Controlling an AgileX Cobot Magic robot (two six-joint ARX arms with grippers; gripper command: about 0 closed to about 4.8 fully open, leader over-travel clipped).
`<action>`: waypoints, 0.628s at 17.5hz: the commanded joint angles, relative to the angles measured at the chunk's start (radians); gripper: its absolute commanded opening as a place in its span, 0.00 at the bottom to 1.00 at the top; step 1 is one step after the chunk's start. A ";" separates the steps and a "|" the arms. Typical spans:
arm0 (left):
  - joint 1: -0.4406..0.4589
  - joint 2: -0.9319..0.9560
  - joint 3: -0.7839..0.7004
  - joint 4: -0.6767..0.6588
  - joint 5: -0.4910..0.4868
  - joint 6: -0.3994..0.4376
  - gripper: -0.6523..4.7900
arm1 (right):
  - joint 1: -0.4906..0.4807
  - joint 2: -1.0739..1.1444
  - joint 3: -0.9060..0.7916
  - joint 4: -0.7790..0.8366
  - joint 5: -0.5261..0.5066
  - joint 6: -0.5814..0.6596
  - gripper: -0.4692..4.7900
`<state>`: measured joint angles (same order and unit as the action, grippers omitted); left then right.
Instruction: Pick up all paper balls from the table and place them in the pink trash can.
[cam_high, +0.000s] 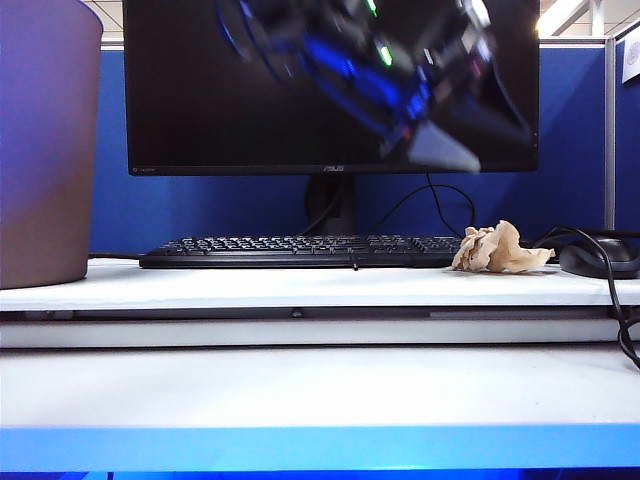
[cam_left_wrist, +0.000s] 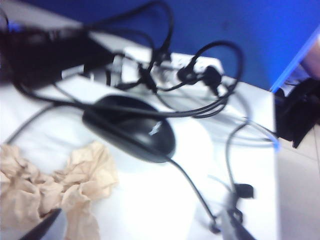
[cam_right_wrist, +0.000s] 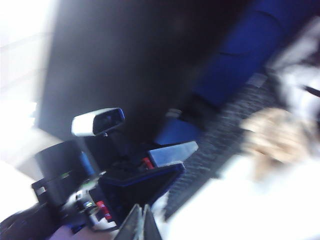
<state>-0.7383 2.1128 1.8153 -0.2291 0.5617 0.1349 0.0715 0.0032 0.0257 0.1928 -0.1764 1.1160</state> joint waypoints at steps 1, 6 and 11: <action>-0.006 0.034 0.003 0.078 -0.058 -0.019 0.86 | -0.002 -0.002 0.004 -0.145 0.058 -0.021 0.08; -0.006 0.069 0.003 0.132 -0.080 -0.012 0.86 | 0.003 -0.002 0.004 -0.291 0.043 -0.017 0.08; -0.006 0.144 0.003 0.230 -0.166 -0.014 0.86 | 0.003 -0.002 0.005 -0.238 -0.065 -0.017 0.08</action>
<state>-0.7444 2.2459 1.8160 -0.0372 0.4095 0.1184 0.0742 0.0029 0.0257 -0.0837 -0.2111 1.1034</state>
